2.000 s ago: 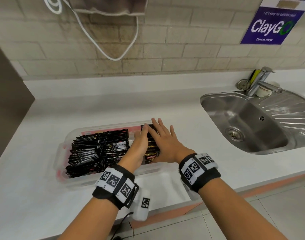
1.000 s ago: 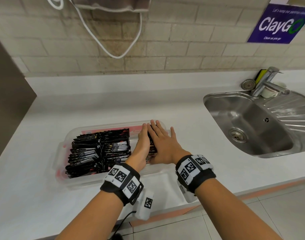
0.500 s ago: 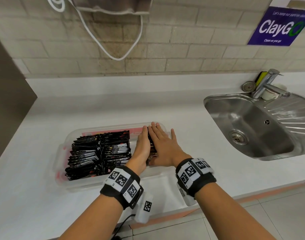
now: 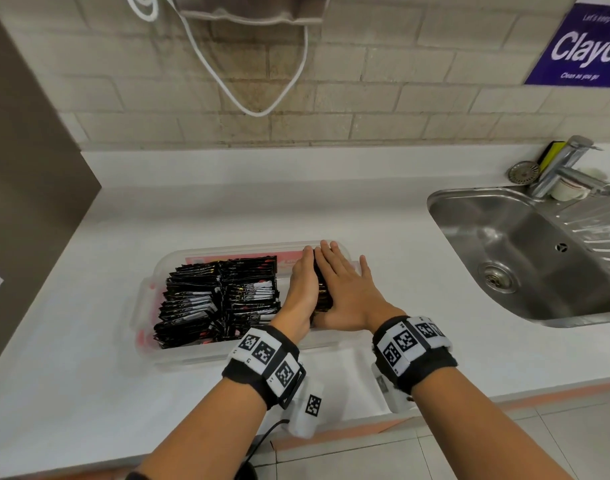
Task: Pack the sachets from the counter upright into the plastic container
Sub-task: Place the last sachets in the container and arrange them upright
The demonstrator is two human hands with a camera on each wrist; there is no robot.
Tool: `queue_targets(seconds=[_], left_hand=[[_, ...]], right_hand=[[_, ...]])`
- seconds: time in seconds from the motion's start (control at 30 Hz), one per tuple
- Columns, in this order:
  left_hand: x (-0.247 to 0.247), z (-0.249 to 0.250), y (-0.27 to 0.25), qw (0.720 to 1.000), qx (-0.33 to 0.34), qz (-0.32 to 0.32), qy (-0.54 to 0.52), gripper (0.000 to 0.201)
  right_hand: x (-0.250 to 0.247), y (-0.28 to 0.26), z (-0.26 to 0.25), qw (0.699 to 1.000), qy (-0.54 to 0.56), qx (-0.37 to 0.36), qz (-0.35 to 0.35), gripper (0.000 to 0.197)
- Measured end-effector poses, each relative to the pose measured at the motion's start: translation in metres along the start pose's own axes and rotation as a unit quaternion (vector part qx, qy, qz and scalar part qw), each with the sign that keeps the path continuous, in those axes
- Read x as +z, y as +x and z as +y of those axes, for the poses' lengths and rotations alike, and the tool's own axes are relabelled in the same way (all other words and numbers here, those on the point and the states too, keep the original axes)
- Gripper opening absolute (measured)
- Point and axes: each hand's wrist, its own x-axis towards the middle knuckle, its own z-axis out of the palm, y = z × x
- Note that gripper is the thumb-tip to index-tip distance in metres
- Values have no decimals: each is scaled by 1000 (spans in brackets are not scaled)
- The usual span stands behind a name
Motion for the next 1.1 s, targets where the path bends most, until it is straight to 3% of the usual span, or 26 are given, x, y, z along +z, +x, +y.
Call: queue_targets(seconds=[0.33, 0.57, 0.77, 1.1], left_hand=[[0, 0, 0, 1000, 11, 4, 10, 65], [0, -9, 6, 1000, 6, -8, 19, 89], [-1, -3, 3, 1000, 5, -11, 23, 71], [-1, -5, 9, 1000, 0, -5, 19, 70]], right_hand=[[5, -1, 7, 997, 61, -14, 53, 85], [8, -3, 5, 999, -13, -17, 39, 84], [6, -5, 3, 999, -11, -16, 35, 87], [7, -6, 5, 999, 7, -18, 44, 89]])
